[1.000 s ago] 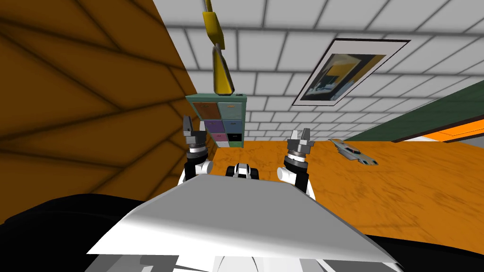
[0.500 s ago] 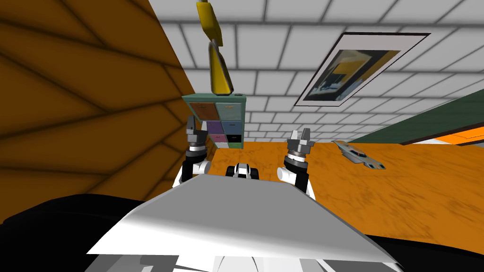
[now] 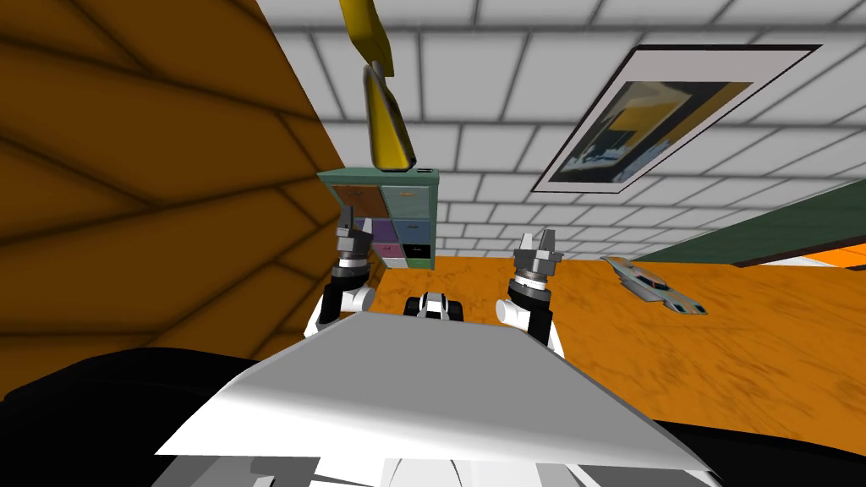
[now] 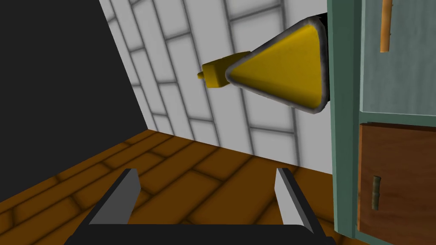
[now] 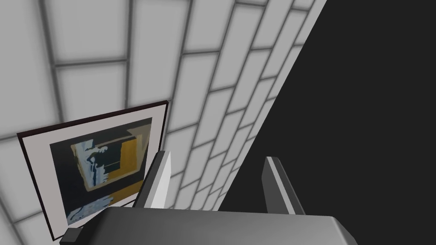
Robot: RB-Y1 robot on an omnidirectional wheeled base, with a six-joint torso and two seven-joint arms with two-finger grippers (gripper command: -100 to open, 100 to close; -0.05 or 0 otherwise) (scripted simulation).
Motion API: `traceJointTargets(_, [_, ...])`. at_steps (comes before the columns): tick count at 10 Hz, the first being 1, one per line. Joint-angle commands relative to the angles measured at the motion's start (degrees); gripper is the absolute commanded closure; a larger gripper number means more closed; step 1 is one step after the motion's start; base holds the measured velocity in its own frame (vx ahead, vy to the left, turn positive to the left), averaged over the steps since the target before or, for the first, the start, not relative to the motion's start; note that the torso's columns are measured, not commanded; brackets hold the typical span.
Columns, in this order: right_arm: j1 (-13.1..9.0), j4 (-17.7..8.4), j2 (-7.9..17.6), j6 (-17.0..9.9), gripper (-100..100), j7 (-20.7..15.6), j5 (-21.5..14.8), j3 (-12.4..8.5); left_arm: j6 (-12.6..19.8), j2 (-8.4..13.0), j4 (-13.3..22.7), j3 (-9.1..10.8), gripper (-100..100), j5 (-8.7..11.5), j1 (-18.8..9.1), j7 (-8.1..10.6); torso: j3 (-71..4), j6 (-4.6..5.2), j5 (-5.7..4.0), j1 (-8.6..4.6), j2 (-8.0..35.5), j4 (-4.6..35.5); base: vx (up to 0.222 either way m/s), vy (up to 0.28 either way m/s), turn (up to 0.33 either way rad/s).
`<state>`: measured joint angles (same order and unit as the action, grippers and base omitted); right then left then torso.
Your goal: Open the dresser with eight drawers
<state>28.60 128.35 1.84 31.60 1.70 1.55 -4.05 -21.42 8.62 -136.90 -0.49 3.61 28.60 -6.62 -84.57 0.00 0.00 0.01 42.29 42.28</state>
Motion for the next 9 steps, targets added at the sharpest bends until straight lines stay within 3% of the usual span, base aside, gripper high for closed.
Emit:
traceJointTargets(1, [0.0, 0.0, 0.0, 0.0, 0, 0.0, 0.0, 0.0, 3.9, 0.1, -0.7, 0.46, -100, 1.0, -0.5, 0.17, 0.0, 0.01, 0.02, 0.07, 0.0, 0.0, 0.123, -0.043, 0.034])
traceJointTargets(9, [0.0, 0.0, 0.0, 0.0, 0, 0.0, 0.0, 0.0, 13.4, -1.2, -2.5, 1.52, -100, 3.4, -1.4, 0.55, 0.0, 0.00, 0.00, -0.02, 0.0, 0.0, 0.102, -0.048, 0.030])
